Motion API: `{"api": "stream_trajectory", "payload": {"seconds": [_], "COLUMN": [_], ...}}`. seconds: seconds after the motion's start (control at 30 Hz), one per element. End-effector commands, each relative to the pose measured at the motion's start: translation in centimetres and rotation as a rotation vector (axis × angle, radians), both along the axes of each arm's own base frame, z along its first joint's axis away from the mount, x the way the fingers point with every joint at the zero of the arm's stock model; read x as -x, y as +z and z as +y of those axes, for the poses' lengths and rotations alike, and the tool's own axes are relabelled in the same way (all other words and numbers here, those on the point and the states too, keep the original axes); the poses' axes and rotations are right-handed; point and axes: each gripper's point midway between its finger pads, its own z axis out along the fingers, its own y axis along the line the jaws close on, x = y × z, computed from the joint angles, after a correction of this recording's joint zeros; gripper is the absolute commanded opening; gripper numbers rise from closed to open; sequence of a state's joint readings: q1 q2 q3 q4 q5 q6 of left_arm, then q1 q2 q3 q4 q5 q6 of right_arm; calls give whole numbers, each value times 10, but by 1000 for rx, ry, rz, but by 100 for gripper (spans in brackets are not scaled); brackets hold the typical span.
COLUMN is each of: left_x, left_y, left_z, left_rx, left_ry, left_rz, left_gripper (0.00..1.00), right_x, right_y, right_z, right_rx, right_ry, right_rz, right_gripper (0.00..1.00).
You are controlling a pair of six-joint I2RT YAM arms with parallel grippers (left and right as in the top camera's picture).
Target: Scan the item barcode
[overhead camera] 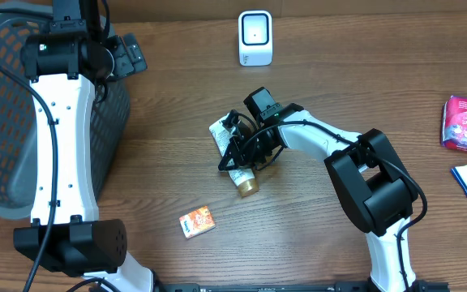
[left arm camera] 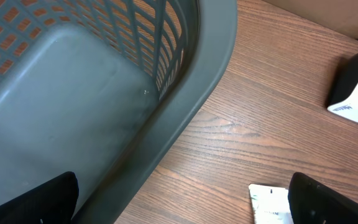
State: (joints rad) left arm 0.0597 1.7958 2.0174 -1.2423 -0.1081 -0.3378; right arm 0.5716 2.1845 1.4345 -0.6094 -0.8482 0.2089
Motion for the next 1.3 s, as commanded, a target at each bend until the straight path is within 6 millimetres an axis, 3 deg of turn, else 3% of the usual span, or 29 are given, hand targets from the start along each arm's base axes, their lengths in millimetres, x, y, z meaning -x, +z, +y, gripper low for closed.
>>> {"api": "stream_trajectory", "payload": {"seconds": [0.0,0.17,0.3,0.43,0.5,0.63,0.77,0.87,1.0,1.13,1.27], "left_x": [-1,-1,-1,-1,-1,-1,-1,-1,-1,-1,-1], "left_y": [-5,-6,-5,-5,-6,-6,-6,-5,-6,-5,-6], "left_z": [-1,-1,-1,-1,-1,-1,-1,-1,-1,-1,-1], "left_rx": [4,4,4,4,4,4,4,4,4,4,4], "left_ry": [-4,-4,-4,-4,-4,-4,-4,-4,-4,-4,-4], "left_rz": [15,15,15,16,15,16,16,15,15,15,15], "left_gripper": [100,100,100,100,100,100,100,100,100,100,100], "right_x": [-18,-29,-24,-20,-23,-33,-40,-42,-50,-67,-59], "right_y": [-63,-80,-86,-68,-53,2,52,71,71,43,27], "right_z": [-36,-53,-44,-27,-21,-15,-25,-37,-58,-95,-99], "right_rx": [267,367,302,182,157,124,123,114,127,255,275], "right_ry": [-126,-233,-184,-80,-48,-46,-81,-107,-153,-232,-225], "right_rz": [-10,19,35,-25,-80,-183,-259,-259,-221,-219,-180], "right_gripper": [4,4,4,4,4,4,4,4,4,4,4]}}
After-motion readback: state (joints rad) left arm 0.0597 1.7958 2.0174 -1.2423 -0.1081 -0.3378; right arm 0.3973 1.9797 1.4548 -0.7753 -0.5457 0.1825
